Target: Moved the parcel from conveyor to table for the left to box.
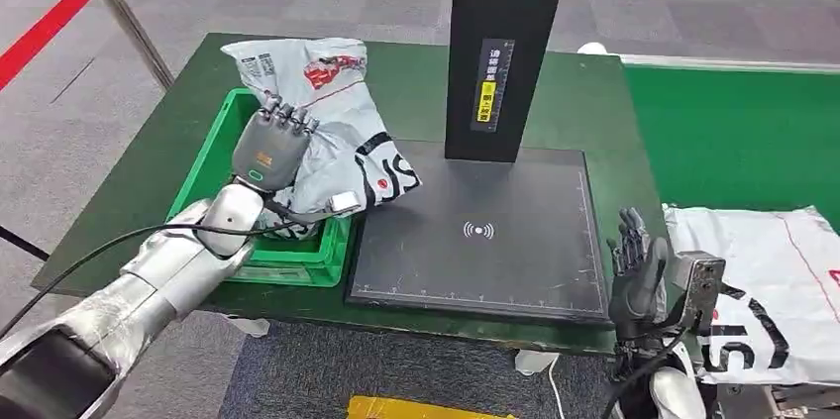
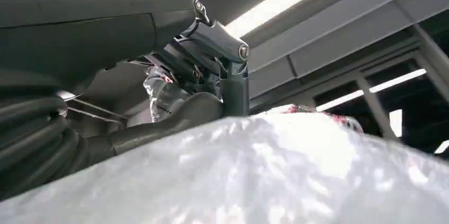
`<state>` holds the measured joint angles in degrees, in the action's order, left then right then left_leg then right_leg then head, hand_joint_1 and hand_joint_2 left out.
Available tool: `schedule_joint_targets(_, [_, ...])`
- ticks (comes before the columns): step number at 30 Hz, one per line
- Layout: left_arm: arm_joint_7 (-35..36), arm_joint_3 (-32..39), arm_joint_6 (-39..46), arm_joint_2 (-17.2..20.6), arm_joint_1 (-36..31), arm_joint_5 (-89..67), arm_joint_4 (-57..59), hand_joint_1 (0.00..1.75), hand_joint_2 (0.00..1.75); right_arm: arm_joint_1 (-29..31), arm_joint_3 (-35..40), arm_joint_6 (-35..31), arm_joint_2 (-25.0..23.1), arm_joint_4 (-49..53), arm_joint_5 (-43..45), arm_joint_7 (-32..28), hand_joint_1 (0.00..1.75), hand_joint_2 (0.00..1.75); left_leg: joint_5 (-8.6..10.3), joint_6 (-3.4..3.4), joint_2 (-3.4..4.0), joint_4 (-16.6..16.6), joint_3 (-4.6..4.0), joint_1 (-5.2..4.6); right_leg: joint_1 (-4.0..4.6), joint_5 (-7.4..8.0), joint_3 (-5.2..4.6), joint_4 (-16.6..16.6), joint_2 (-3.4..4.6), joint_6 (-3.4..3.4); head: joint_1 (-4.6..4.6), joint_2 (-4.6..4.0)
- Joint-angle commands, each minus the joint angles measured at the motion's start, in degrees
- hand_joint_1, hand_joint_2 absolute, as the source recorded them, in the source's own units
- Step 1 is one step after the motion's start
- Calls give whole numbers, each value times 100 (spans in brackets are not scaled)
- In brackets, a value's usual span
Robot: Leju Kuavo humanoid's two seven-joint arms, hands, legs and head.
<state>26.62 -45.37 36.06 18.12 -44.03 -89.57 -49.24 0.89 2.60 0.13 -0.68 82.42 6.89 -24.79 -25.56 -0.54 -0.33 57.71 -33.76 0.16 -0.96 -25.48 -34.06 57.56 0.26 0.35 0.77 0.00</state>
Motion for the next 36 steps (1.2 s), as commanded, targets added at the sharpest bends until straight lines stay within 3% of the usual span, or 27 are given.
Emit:
schedule_joint_targets(1, [-966,2515,394,-486,893,2,-7,175,175,-386,-530,-73,-187,418,25,117,0,0,1,1,-1,-12,9,-1,0,0,12,-12,-5,-1,0,0])
schedule_joint_targets(2, [-1200,2824,394,-593,968,-43,-16,175,175,-445,-542,-87,-212,493,10,140,0,0,-1,1,5,-12,12,4,5,2,15,-18,0,-3,-2,0])
schedule_joint_targets(6, [-942,2696,394,-494,943,-43,231,175,175,-613,-565,-102,-281,696,-35,197,0,0,0,0,-1,-4,0,-1,-1,-3,-1,-5,-6,-2,0,0])
schedule_joint_targets(9, [-1285,3201,394,-772,868,-43,587,175,175,-637,-594,-99,-308,748,-47,238,0,0,-2,-1,-2,-5,1,4,4,-2,3,-9,-8,-3,-2,0])
schedule_joint_targets(24, [-1281,3351,394,-766,763,-43,1011,175,175,-551,-579,-89,-284,648,-58,272,0,0,0,-1,4,-4,-3,2,3,1,-5,-6,-4,-6,0,0])
schedule_joint_targets(27, [-1533,3629,394,-936,792,-43,1097,175,175,-467,-540,-64,-243,542,-37,288,0,0,1,-1,1,-8,1,5,6,3,2,-14,-8,-7,0,0])
schedule_joint_targets(36, [-1707,3810,394,-991,543,-22,2032,175,175,-287,-446,56,-202,313,59,283,0,0,1,-2,8,-6,0,5,6,6,-2,-11,0,-7,0,0])
